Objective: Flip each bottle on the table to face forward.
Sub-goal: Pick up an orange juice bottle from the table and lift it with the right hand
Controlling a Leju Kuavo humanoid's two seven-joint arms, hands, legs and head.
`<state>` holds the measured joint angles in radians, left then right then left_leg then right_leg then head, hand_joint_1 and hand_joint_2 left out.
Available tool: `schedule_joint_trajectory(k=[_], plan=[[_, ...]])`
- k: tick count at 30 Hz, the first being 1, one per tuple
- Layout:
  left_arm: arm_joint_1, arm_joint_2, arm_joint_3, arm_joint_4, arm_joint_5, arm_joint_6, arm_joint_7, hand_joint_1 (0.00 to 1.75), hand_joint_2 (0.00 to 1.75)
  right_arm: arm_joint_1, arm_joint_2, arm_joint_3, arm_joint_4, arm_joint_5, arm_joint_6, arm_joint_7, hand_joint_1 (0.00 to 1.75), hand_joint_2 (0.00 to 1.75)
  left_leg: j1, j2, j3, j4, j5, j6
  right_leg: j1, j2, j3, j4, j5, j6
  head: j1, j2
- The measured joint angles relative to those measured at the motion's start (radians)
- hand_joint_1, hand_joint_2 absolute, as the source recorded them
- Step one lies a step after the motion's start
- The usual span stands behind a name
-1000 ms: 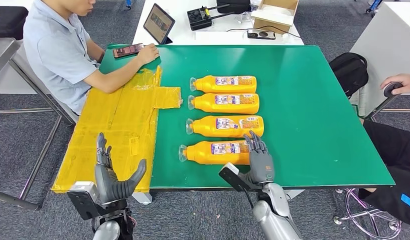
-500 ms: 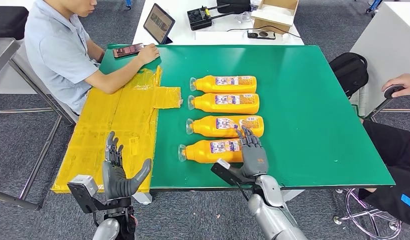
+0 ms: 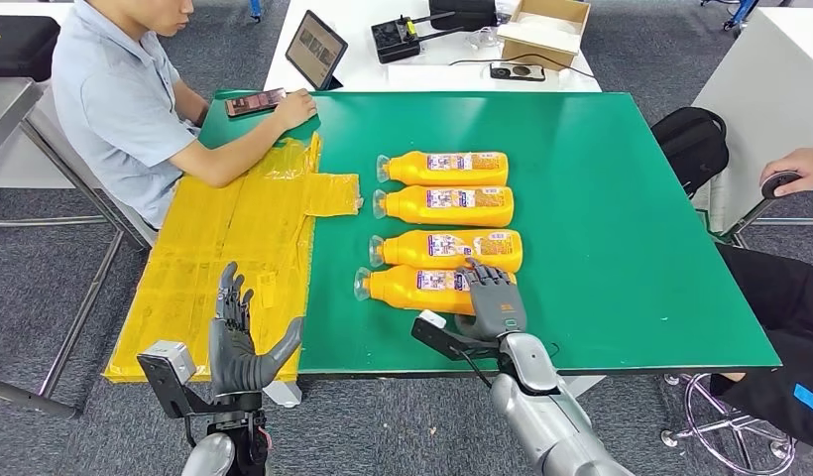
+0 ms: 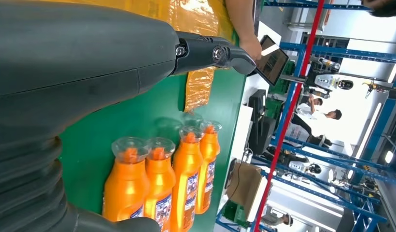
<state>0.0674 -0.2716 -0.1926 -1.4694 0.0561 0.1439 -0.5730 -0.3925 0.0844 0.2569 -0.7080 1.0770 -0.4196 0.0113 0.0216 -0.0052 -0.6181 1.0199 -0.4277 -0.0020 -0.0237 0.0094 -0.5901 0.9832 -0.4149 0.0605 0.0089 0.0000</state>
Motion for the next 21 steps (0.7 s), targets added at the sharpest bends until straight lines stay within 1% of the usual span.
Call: schedule_joint_trajectory(k=[6,8,10,12,17,19,21], plan=[[0.0,0.0,0.007,0.0,0.0,-0.002,0.004,0.0,1.75,-0.015,-0.001,0.008,0.014,-0.003,0.008,0.009,1.75,1.75,0.0,0.0,0.002,0.0,0.0,0.0,0.0,0.0,0.002,0.0,0.0,0.0,0.0,0.0],[0.0,0.0,0.008,0.0,0.0,-0.003,0.004,0.0,1.75,-0.017,-0.001,0.009,0.017,-0.018,0.009,-0.001,1.75,1.75,0.0,0.0,0.002,0.0,0.0,0.0,0.0,0.0,0.002,0.0,0.0,0.0,0.0,0.0],[0.0,0.0,0.008,0.0,-0.001,-0.004,0.004,0.0,1.75,-0.018,-0.002,0.008,0.018,-0.049,0.01,-0.029,1.75,1.75,0.0,0.0,0.002,0.0,0.0,0.0,0.0,0.0,0.002,0.0,0.0,0.0,0.0,0.0],[0.0,0.0,0.009,0.0,-0.002,-0.003,0.001,0.0,1.75,-0.017,-0.002,0.006,0.017,-0.111,0.016,-0.086,1.75,1.75,0.0,0.001,0.003,0.0,0.0,0.0,0.0,0.001,0.002,0.0,0.0,0.0,0.0,0.0],[-0.002,0.0,0.009,0.002,-0.001,0.008,-0.031,0.0,1.75,0.017,0.011,-0.007,-0.024,-0.355,0.058,-0.304,1.75,1.75,0.0,0.002,0.004,0.0,0.0,0.0,0.0,0.002,0.003,0.0,0.0,0.0,0.0,0.0],[-0.002,0.0,0.008,0.003,0.0,0.013,-0.04,0.0,1.75,0.039,0.019,-0.009,-0.049,-0.402,0.068,-0.346,1.75,1.75,0.0,0.002,0.004,0.0,0.0,0.0,0.0,0.002,0.002,0.0,0.0,0.0,0.0,0.0],[-0.003,0.0,0.007,0.004,0.0,0.014,-0.043,0.0,1.75,0.053,0.024,-0.01,-0.066,-0.416,0.071,-0.358,1.75,1.75,0.0,0.002,0.003,0.0,0.0,0.0,0.0,0.002,0.002,0.0,0.0,0.0,0.0,0.0]])
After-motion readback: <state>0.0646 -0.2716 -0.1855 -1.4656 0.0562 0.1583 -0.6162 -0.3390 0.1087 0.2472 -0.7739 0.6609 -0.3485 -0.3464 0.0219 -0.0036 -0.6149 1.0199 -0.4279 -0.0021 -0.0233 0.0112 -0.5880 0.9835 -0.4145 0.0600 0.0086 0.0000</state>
